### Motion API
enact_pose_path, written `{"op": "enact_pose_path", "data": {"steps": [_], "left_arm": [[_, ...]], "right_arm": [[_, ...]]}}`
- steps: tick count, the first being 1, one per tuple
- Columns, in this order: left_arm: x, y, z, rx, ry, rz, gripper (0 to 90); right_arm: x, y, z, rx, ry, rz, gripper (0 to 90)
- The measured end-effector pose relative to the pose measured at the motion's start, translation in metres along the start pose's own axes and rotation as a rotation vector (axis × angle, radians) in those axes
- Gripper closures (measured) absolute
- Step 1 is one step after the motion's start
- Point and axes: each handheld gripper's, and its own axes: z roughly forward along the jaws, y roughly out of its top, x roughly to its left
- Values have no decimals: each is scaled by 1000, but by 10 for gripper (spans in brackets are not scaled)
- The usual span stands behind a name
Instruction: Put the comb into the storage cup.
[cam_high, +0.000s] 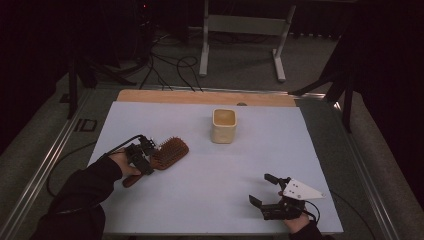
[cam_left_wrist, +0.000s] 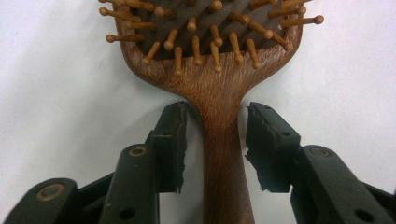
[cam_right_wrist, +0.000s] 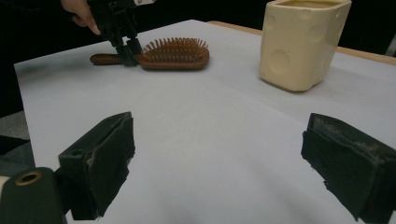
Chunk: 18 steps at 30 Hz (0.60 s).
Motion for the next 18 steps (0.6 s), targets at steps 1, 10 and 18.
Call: {"op": "enact_pose_path", "data": {"steps": [1, 10, 18], "left_arm": [[0, 0, 1, 4, -2, -2, 612], [-1, 4, 2, 30, 5, -19, 637], [1, 5, 2, 29, 5, -49, 688]], "right_arm": [[0, 0, 0, 1, -1, 2, 90], [1, 0, 0, 1, 0, 0, 90], [1, 0, 1, 3, 3, -5, 90]]}}
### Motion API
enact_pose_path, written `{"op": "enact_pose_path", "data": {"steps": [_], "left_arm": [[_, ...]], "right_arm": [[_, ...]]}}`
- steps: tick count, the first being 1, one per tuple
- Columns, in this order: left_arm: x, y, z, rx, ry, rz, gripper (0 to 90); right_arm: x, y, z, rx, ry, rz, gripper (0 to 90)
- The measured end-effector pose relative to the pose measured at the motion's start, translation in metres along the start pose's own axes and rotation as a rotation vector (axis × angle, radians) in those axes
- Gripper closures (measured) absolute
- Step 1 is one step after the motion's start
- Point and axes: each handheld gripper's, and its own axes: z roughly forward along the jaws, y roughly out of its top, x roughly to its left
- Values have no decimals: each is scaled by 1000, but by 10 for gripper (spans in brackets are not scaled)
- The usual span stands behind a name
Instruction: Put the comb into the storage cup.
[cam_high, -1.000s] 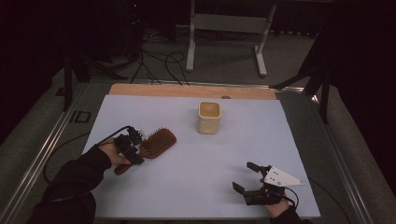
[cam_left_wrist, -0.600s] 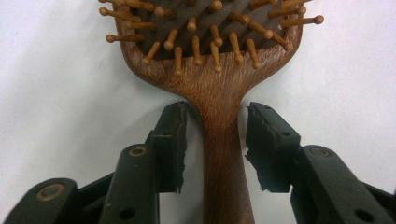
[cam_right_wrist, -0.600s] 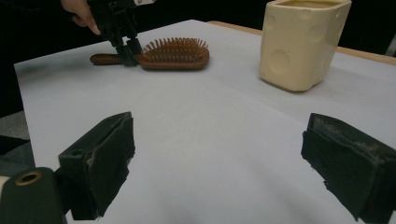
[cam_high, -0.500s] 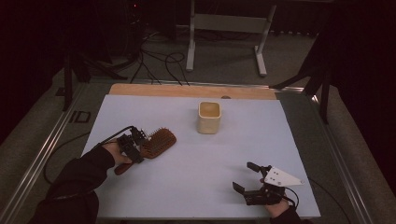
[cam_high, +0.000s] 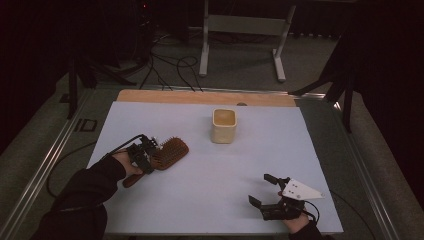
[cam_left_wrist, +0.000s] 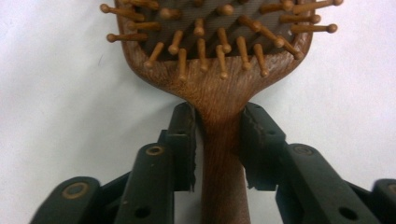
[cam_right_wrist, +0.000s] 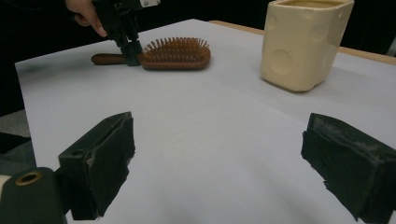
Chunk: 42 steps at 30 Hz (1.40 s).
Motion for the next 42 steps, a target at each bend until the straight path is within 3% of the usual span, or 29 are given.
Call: {"op": "enact_pose_path", "data": {"steps": [16, 24, 34, 37, 38, 42], "left_arm": [[-1, -6, -1, -43, 12, -27, 738], [2, -17, -3, -135, -31, -80, 741], [-3, -18, -7, -232, -27, -81, 743], [-2, -21, -11, -283, -53, -101, 742], [-2, -22, -12, -299, -39, -94, 742], [-3, -26, -15, -357, -58, -107, 742]], "right_arm": [[-1, -1, 0, 2, -2, 8, 90], [-2, -1, 0, 0, -4, 8, 90], [-2, -1, 0, 1, -5, 7, 90], [-1, -1, 0, 1, -4, 9, 90], [-1, -1, 0, 1, -5, 8, 90], [-2, -1, 0, -1, -5, 9, 90]]}}
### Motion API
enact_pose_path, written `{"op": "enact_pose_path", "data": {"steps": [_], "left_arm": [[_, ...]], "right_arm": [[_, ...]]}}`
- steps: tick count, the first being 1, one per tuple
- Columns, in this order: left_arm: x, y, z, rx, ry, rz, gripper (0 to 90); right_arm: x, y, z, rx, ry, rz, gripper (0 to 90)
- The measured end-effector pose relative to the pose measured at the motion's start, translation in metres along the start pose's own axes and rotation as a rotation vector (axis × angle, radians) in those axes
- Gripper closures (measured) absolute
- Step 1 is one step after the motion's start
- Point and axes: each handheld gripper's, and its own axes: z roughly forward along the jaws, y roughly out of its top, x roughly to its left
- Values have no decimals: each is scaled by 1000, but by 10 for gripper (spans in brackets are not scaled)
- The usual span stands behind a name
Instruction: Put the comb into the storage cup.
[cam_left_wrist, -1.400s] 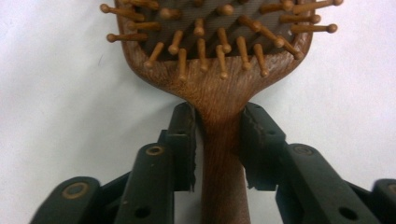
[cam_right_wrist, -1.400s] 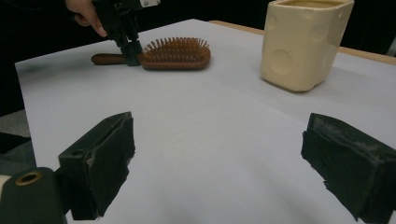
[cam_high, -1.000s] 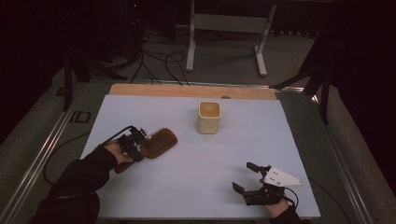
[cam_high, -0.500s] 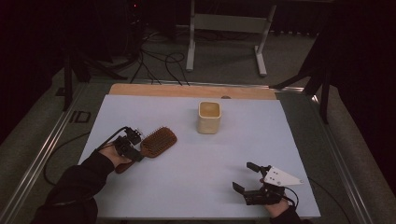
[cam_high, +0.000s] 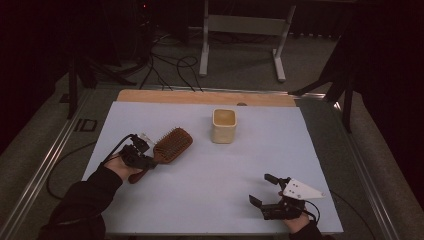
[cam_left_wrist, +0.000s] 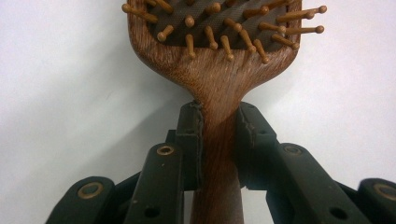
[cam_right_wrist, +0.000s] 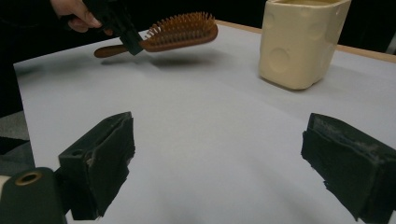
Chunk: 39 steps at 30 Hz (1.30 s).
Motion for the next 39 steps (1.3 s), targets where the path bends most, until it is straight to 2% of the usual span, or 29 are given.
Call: {"op": "enact_pose_path", "data": {"steps": [2, 4, 10, 12, 13, 16, 22, 28, 31, 39], "left_arm": [[-2, -1, -1, -24, -12, -9, 742], [-3, -2, -2, -35, -12, 0, 742], [-14, -4, -7, -122, -25, 17, 742], [-18, -4, -8, -135, -36, 22, 742], [-21, -4, -8, -147, -29, 31, 742], [-27, -3, -7, -156, -35, 50, 742], [-36, 0, -8, -188, -45, 62, 741], [-48, 3, -8, -227, -47, 97, 741], [-52, 4, -8, -248, -63, 114, 741], [-59, 3, -5, -297, -88, 128, 741]], "right_arm": [[0, 0, 0, 1, 1, -1, 90], [0, 0, 0, 4, 2, -2, 90], [1, 0, 1, 3, 3, 1, 90], [0, 0, 1, 4, 5, 3, 90], [0, 0, 1, 4, 5, 1, 90], [1, 0, 1, 6, 3, 1, 90], [0, 0, 1, 5, 6, 3, 90], [0, 0, 3, 16, 15, 10, 90], [0, 0, 4, 15, 14, 10, 90], [-1, 0, 4, 21, 10, 16, 90]]}}
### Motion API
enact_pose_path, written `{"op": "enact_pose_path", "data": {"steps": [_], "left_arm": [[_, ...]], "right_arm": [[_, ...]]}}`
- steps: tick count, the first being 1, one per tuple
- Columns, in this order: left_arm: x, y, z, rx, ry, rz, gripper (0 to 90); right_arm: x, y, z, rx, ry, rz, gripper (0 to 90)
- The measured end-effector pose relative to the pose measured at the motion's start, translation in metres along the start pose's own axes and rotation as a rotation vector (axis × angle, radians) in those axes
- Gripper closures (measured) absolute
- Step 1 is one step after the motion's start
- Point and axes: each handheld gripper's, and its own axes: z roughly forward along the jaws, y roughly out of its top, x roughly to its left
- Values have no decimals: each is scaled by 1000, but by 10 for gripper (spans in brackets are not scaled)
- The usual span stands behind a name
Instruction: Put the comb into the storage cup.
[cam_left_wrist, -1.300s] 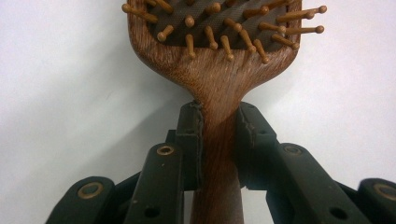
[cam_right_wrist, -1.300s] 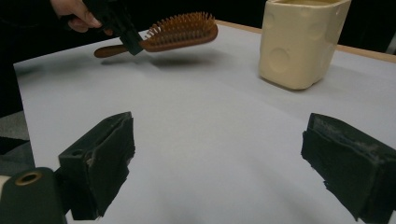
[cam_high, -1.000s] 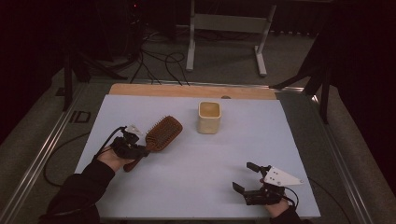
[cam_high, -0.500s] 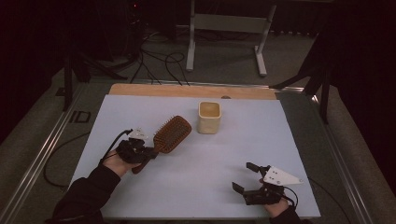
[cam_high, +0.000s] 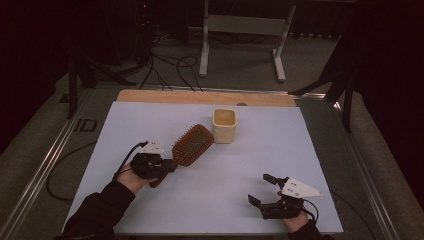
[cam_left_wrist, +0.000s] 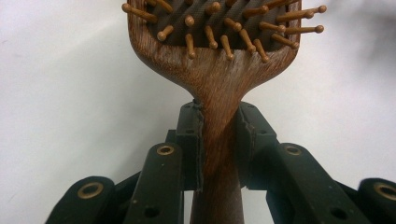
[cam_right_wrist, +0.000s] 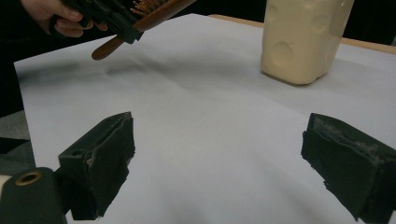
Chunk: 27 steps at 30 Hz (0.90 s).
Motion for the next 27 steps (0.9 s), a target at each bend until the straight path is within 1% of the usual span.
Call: {"op": "enact_pose_path", "data": {"steps": [5, 6, 8, 10, 11, 12, 13, 15, 16, 19, 20, 22, 23, 24, 25, 26, 27], "left_arm": [[-7, -1, 2, -30, -9, 11, 740], [-9, -1, 2, -37, -4, 13, 741], [-12, -1, 3, -49, -7, 14, 741], [-15, -3, 4, -57, -5, 23, 741], [-17, -3, 5, -61, -8, 18, 741], [-18, -4, 6, -61, -8, 26, 740], [-20, -5, 6, -64, 3, 32, 741], [-23, -7, 8, -66, 0, 31, 741], [-24, -8, 8, -73, 13, 37, 741], [-25, -11, 9, -82, 9, 28, 741], [-27, -14, 9, -89, 23, 34, 741], [-28, -17, 9, -96, 28, 43, 741], [-28, -17, 9, -95, 23, 42, 741], [-29, -18, 9, -97, 31, 48, 741], [-30, -19, 9, -105, 38, 47, 740], [-30, -19, 9, -104, 32, 44, 740], [-31, -20, 9, -108, 40, 44, 741]], "right_arm": [[0, 0, 0, 2, -4, 1, 90], [0, 0, 0, 1, -4, 2, 90], [0, 0, 0, 2, -7, 2, 90], [-1, 0, 0, 3, -10, 3, 90], [-1, 0, 0, 4, -14, 4, 90], [-1, 0, 0, 5, -12, 7, 90], [-1, 0, 0, 2, -11, 14, 90], [-2, 2, -1, -1, -14, 19, 90], [-2, 2, -1, -4, -15, 21, 90], [-2, 3, -2, -3, -23, 17, 90], [-2, 3, -2, -2, -24, 17, 90], [-2, 4, -2, 1, -32, 10, 90], [-1, 4, -2, 2, -34, 6, 90], [-1, 4, -2, 1, -36, 2, 90], [0, 5, -1, 1, -35, 1, 90], [0, 5, -2, 0, -36, 0, 90], [0, 5, -2, 0, -38, 0, 90]]}}
